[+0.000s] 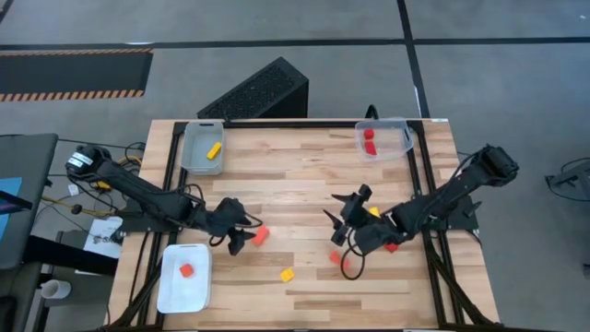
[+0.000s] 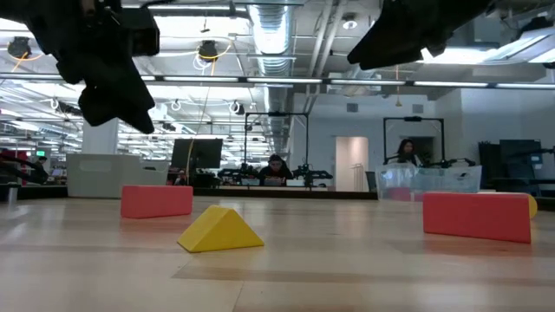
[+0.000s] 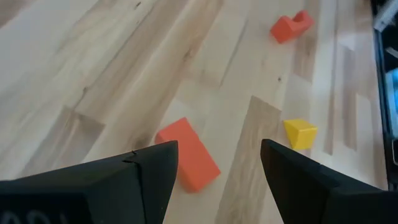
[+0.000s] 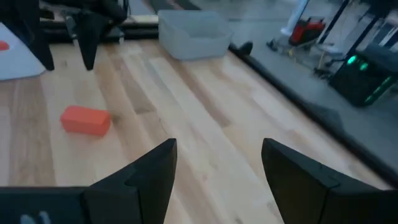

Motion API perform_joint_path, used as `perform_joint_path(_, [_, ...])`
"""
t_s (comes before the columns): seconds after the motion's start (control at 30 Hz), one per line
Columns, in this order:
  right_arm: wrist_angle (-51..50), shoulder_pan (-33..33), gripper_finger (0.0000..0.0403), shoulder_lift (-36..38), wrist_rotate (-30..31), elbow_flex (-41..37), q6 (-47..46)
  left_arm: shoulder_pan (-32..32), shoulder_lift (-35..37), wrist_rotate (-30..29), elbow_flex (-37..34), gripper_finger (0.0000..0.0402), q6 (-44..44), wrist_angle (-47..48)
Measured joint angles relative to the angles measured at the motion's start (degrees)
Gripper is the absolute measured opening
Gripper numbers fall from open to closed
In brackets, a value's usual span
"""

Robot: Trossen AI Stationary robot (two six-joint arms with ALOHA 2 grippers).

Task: Sort & place blocks by color
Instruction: Put the left orange block into the white bin

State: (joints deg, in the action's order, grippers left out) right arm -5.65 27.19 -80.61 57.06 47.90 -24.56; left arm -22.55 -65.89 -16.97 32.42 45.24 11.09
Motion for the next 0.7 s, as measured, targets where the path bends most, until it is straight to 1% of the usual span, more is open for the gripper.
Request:
perform_joint_path(0.07, [0.00,-0.05,0.0260,0.01,0.11,0.01,0.01,1.03,0.00,1.82,0.00,0.0218,2.19,0.83])
perform_joint_path(0.23, [0.49,-0.77,0.0260,0.01,0.11,0.00,0.49,4.34,0.00,7.29,0.04,0.0218,4.04,1.42])
perform_joint_path(0.3, [0.57,-1.09,0.0260,0.01,0.11,0.00,0.60,4.97,-0.33,8.51,1.02,0.0218,3.32,2.93])
perform_joint_path(0.37, [0.55,-1.10,0.0260,0.01,0.11,0.00,0.70,5.33,-0.93,9.68,2.96,0.0218,0.39,5.33])
perform_joint_path(0.57, [-0.22,-1.04,0.0260,1.49,0.17,0.02,1.23,6.55,-2.58,5.50,9.34,0.0218,-6.82,9.78])
perform_joint_path(0.7, [-0.79,0.16,0.0260,3.41,0.19,0.04,1.15,6.78,-5.72,5.98,13.45,0.0218,-9.06,12.79])
